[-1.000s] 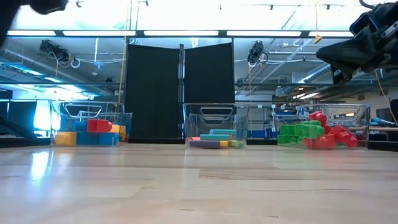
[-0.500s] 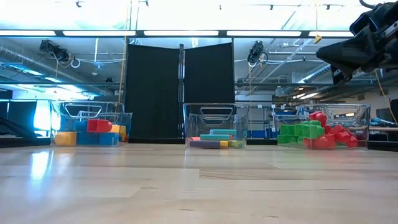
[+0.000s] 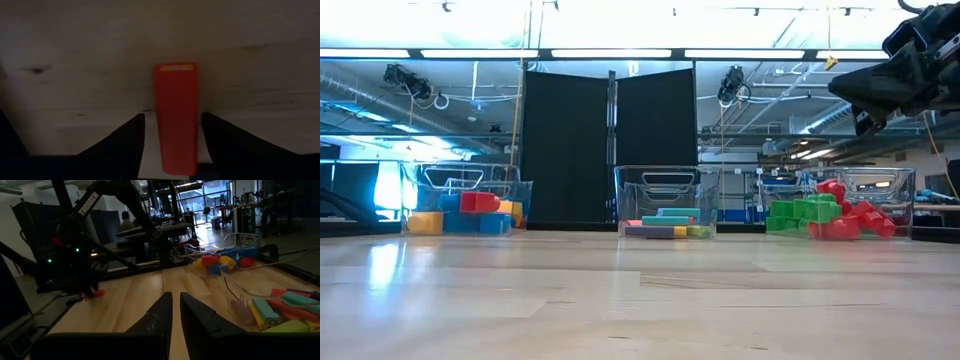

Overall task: Sort blocks by size
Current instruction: Put the red block into the middle transparent bin

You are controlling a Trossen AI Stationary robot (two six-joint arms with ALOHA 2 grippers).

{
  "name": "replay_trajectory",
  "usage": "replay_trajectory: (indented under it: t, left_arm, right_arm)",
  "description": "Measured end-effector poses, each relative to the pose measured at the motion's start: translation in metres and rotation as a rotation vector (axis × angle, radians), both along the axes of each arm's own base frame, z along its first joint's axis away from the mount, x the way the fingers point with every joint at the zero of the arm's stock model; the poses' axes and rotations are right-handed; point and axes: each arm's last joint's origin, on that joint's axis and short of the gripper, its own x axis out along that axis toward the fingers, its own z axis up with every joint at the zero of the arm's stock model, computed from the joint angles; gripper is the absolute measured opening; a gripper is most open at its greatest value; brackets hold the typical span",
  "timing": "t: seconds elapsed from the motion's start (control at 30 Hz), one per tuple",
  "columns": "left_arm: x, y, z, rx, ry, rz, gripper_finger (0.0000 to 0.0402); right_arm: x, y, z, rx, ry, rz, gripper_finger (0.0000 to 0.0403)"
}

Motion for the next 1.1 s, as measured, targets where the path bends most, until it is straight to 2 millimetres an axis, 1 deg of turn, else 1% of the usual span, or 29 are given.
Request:
replay_trajectory:
  t: [0.1, 0.3, 0.47, 0.6, 0.77, 0.87, 0.97, 1.1]
  left_arm:
    - [0.001, 0.000, -0.002, 0.008, -0.010, 0.000, 0.0192]
    - [0.002, -0.001, -0.002, 0.006, -0.023, 0.000, 0.0100]
    - [0.006, -0.001, 0.002, 0.033, -0.056, 0.000, 0.0098]
    - [0.012, 0.003, 0.014, 0.067, -0.077, -0.013, 0.0098]
    - [0.030, 0.026, 0.034, 0.177, -0.239, -0.013, 0.0098]
    - [0.041, 0.045, 0.045, 0.213, -0.254, -0.059, 0.0098]
    - [0.060, 0.077, 0.055, 0.271, -0.267, -0.119, 0.0098]
    - [0.086, 0.123, 0.067, 0.304, -0.272, -0.249, 0.0100]
  right_arm:
    - [0.000, 0.000, 0.000, 0.000, -0.001, 0.000, 0.0047]
    - [0.000, 0.000, 0.000, 0.000, 0.000, 0.000, 0.0043]
    - [0.000, 0.000, 0.000, 0.000, 0.000, 0.000, 0.0045]
    - [0.000, 0.000, 0.000, 0.000, 0.000, 0.000, 0.0048]
    - [0.000, 0.000, 0.000, 0.000, -0.001, 0.001, 0.0044]
    - [0.000, 0.000, 0.000, 0.000, 0.000, 0.001, 0.0043]
    - [0.000, 0.000, 0.000, 0.000, -0.001, 0.001, 0.0044]
    - [0.000, 0.000, 0.000, 0.000, -0.001, 0.000, 0.0048]
